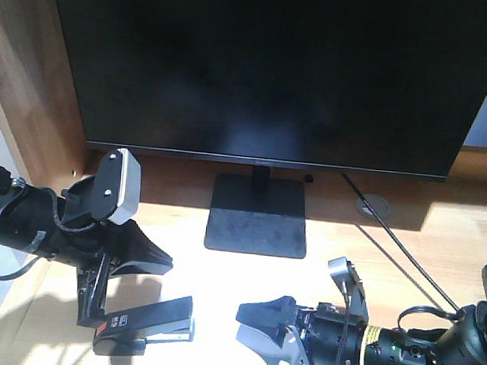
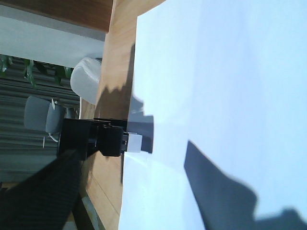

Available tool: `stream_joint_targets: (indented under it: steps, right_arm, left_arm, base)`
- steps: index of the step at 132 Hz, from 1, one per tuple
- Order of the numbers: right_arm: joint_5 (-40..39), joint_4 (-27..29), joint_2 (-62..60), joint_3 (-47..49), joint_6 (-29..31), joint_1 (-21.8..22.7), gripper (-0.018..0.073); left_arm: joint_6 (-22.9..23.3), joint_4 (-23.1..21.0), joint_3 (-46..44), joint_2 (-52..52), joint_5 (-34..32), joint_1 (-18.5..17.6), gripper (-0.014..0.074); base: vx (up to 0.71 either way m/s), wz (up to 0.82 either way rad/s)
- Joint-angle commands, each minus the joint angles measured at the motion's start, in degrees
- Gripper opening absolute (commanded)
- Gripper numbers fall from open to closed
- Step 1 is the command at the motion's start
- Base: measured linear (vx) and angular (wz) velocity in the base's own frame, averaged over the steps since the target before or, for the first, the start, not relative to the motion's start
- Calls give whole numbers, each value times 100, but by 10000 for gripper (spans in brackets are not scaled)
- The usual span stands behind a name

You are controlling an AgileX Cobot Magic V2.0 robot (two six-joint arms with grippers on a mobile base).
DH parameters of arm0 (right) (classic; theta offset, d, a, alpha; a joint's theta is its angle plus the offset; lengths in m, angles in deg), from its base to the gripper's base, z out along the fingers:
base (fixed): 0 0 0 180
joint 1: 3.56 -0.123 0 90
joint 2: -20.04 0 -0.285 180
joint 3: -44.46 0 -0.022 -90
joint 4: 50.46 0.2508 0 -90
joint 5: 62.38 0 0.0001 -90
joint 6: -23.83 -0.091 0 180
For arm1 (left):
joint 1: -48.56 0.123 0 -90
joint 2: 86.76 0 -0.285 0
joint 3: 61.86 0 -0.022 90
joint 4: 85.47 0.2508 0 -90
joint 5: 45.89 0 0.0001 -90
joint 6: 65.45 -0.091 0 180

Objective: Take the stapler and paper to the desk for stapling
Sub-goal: 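Open both grippers and lift them away from stapler and paper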

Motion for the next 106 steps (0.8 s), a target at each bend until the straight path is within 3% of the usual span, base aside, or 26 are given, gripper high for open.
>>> stream_joint_targets:
  steps: [1, 39, 69, 86, 106]
  right_arm:
    - [-620, -45, -217, 50, 74, -5, 617]
    - [-256, -61, -217, 50, 268, -5, 580]
    - [-59, -60, -380, 50, 386, -5, 580]
    - [663, -132, -880, 50, 392, -5, 580]
    - [2051, -262, -1545, 50, 392, -5, 580]
  left_arm:
    - [60, -294, -99, -289, 77, -16, -6]
    - [65, -272, -99, -582, -111, -16, -6]
    - [368, -188, -99, -714, -239, -16, -6]
    - [430, -75, -99, -769, -246, -16, -6]
    - [552, 104, -99, -778, -265, -16, -6]
  base:
    - [0, 0]
    - [0, 0]
    - [0, 0]
    - [0, 0]
    - [0, 0]
